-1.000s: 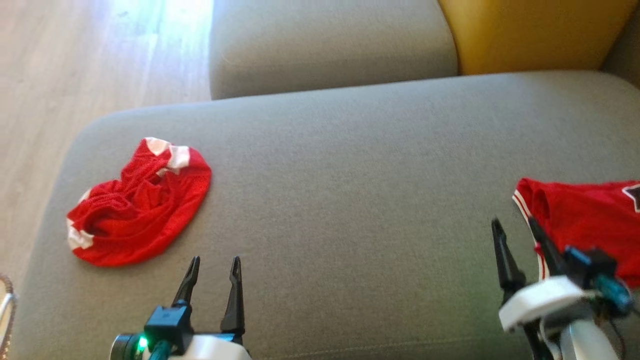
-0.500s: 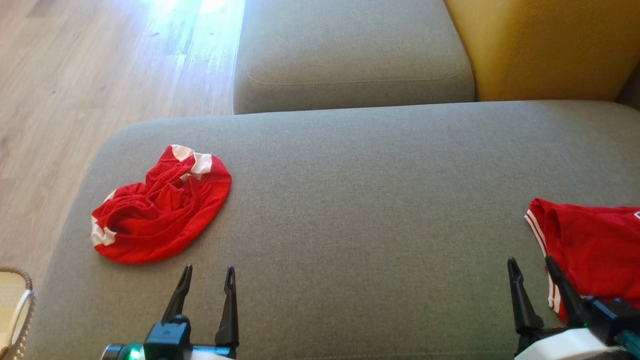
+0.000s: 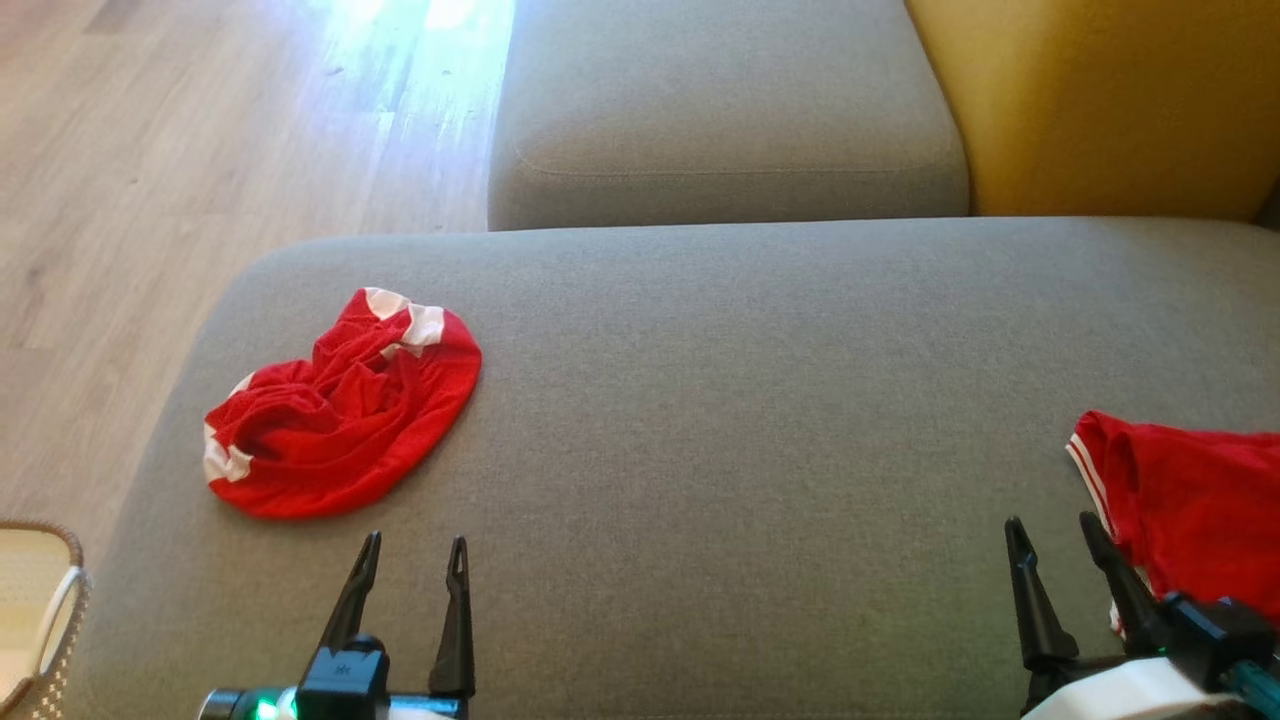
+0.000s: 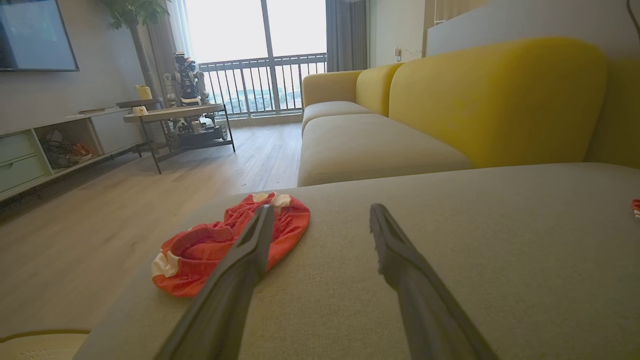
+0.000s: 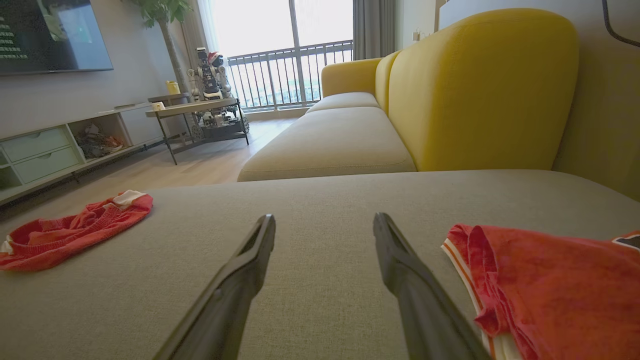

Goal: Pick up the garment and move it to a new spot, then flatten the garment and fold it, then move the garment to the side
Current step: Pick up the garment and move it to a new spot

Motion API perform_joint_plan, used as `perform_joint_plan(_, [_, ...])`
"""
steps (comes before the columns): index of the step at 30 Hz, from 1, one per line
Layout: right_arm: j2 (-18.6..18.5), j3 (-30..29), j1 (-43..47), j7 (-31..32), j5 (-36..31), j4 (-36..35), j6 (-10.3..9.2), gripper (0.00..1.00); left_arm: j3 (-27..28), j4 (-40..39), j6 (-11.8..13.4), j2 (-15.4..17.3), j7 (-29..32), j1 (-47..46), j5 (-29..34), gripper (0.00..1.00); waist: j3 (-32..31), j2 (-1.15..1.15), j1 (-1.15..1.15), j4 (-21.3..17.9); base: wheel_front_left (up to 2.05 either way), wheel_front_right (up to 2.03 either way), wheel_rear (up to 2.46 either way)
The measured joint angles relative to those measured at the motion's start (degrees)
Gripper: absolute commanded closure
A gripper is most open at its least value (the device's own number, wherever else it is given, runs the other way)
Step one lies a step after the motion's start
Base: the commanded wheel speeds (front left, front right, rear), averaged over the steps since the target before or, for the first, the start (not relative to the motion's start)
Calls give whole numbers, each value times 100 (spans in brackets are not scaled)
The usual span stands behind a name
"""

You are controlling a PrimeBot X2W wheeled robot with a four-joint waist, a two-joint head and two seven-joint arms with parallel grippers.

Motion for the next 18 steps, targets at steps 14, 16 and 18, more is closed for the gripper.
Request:
perform_joint_plan(14, [7, 101, 168, 1, 179, -44, 0, 0, 15, 56, 105, 93, 0, -1, -10, 0, -12, 0, 0, 841, 0, 0, 0])
perform_joint_plan(16, [8, 154, 170, 1, 188, -42, 0, 0, 34, 46, 107, 97, 0, -1, -56, 0, -1, 0, 0, 1017, 0, 0, 0])
perform_joint_plan(18, [10, 203, 171, 1, 256, -21, 0, 0, 53, 36, 107, 105, 0, -2, -58, 0, 11, 0, 0, 1190, 0, 0, 0])
